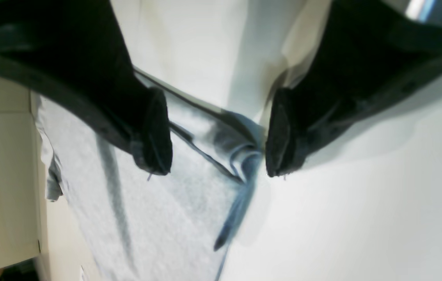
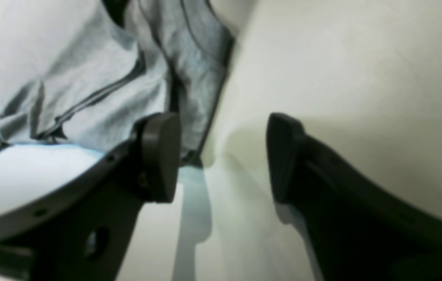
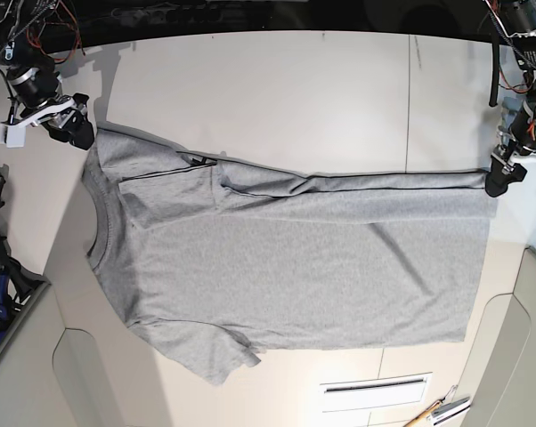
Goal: Fold the T-shirt properly
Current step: 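Lay the folded side flat, release both grippers and withdraw, then move both grippers to the opposite side edge and pinch it, then lift the second side edge and fold it over onto the first fold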
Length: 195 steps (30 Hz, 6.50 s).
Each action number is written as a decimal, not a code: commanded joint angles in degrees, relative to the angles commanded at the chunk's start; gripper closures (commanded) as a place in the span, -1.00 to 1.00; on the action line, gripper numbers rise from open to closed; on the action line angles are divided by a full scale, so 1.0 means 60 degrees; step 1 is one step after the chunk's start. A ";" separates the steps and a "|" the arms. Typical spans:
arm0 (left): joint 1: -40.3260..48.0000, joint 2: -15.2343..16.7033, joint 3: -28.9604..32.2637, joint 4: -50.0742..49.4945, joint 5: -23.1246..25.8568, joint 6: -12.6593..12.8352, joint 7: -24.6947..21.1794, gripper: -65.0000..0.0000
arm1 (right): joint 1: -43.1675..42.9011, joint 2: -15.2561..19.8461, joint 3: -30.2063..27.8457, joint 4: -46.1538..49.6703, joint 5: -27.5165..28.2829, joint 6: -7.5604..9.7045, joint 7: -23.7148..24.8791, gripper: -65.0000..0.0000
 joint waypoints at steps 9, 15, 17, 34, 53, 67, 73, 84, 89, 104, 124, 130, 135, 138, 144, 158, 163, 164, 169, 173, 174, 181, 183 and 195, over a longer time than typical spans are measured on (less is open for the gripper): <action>-0.0004 0.0004 0.0714 0.0000 0.0047 0.0000 -0.0062 -0.29 | 0.0856 -0.0091 -0.0514 -0.0863 -0.0025 0.0000 0.0000 -0.07; -0.0007 0.0004 0.0714 0.0000 0.0040 0.0000 -0.0058 -0.12 | 0.0867 -0.0386 -0.1504 -0.0900 -0.0004 0.0000 0.0149 -0.07; -0.0004 0.0004 0.0714 0.0000 0.0036 0.0000 -0.0058 0.20 | 0.0871 -0.0579 -0.1657 -0.0900 0.0000 0.0004 0.0222 -0.07; -0.0047 -0.0113 0.0703 0.0987 -0.0117 0.0000 0.0758 1.00 | 0.0860 -0.0685 -0.1479 -0.0040 -0.0025 0.0280 0.0211 1.00; 0.2273 -0.0714 0.0386 0.3865 -0.0200 0.0000 0.1158 1.00 | -0.0951 0.0153 -0.1078 0.1348 0.0838 0.0353 -0.0907 1.00; 0.4404 -0.0714 0.0255 0.4703 -0.0492 0.0000 0.1297 1.00 | -0.2907 0.0153 -0.0648 0.2371 0.1257 0.0353 -0.1082 1.00; 0.4761 -0.0659 0.0251 0.4703 -0.0605 0.0000 0.1300 1.00 | -0.3155 0.0153 -0.0648 0.2371 0.1213 0.0350 -0.1078 1.00; 0.4765 -0.0659 0.0251 0.4685 -0.0244 0.0000 0.1344 0.35 | -0.3155 0.0149 -0.0645 0.2368 0.0605 0.0229 -0.0838 0.20; 0.4761 -0.0623 -0.0160 0.4685 -0.0251 0.0000 0.1417 0.00 | -0.3155 0.0149 -0.0069 0.2368 0.0616 0.0171 -0.0834 0.20; 0.4528 -0.0641 -0.2634 0.4685 -0.0925 0.0000 0.1559 -0.02 | -0.1643 0.0860 0.1690 0.2342 0.0568 0.0157 -0.0605 0.20; 0.0455 -0.1461 -0.0474 0.3840 0.2036 0.0592 -0.0463 -0.26 | 0.4481 0.2215 -0.0645 -0.2463 -0.1162 0.0025 0.0714 -0.14; -0.2051 -0.1927 0.1067 0.0903 0.2586 0.0629 -0.0794 -0.26 | 0.5592 0.2208 -0.0852 -0.4120 -0.1330 0.0036 0.1115 -0.14; -0.3931 -0.2091 0.2204 -0.1581 0.2900 0.0629 -0.1020 -0.26 | 0.5792 0.2193 -0.1479 -0.4765 -0.1974 0.0029 0.1880 -0.14; -0.4677 -0.2087 0.2663 -0.2907 0.2907 0.0629 -0.1293 -0.26 | 0.5788 0.2160 -0.1814 -0.5038 -0.2262 0.0025 0.2087 -0.14; -0.5242 -0.1967 0.3064 -0.4499 0.2867 0.0636 -0.1497 -0.26 | 0.5788 0.2157 -0.1872 -0.5712 -0.2277 0.0025 0.2437 -0.14; -0.5268 -0.0849 0.3064 -0.4652 0.3078 0.0636 -0.1574 -0.26 | 0.5763 0.1490 -0.1883 -0.5850 -0.2146 0.0106 0.2466 -0.14; -0.5268 -0.0845 0.3064 -0.4652 0.3067 0.0636 -0.1570 -0.26 | 0.5767 0.1122 -0.1883 -0.5850 -0.2146 0.0233 0.2466 -0.14; -0.5271 -0.0845 0.3064 -0.4652 0.3067 0.0636 -0.1570 -0.26 | 0.5767 0.1060 -0.1887 -0.5850 -0.2142 0.0270 0.2466 -0.14; -0.5297 -0.0841 0.3064 -0.4652 0.3115 0.1062 -0.1650 -0.26 | 0.5799 0.0860 -0.2361 -0.5850 -0.2135 0.0277 0.2470 -0.14; -0.5293 -0.0831 0.3067 -0.4652 0.3264 0.1062 -0.1632 -0.25 | 0.5883 0.0758 -0.2885 -0.5850 -0.2146 0.0277 0.2463 -0.14; -0.5293 -0.0820 0.3067 -0.4652 0.3260 0.1062 -0.1603 -0.25 | 0.5909 0.0739 -0.2936 -0.5850 -0.2142 0.0277 0.2463 -0.14; -0.5351 -0.0794 0.3067 -0.4652 0.3264 0.1059 -0.1563 0.01 | 0.5956 0.0736 -0.2940 -0.5847 -0.2255 0.0277 0.2320 -0.13; -0.5384 -0.0794 0.3067 -0.4652 0.3268 0.1033 -0.1563 0.33 | 0.5982 0.0736 -0.2940 -0.5847 -0.2295 0.0277 0.2306 -0.12; -0.5592 -0.0801 0.3064 -0.4641 0.3330 0.0549 -0.1333 1.00 | 0.6105 0.0783 -0.2936 -0.5453 -0.2805 0.0280 0.1639 1.00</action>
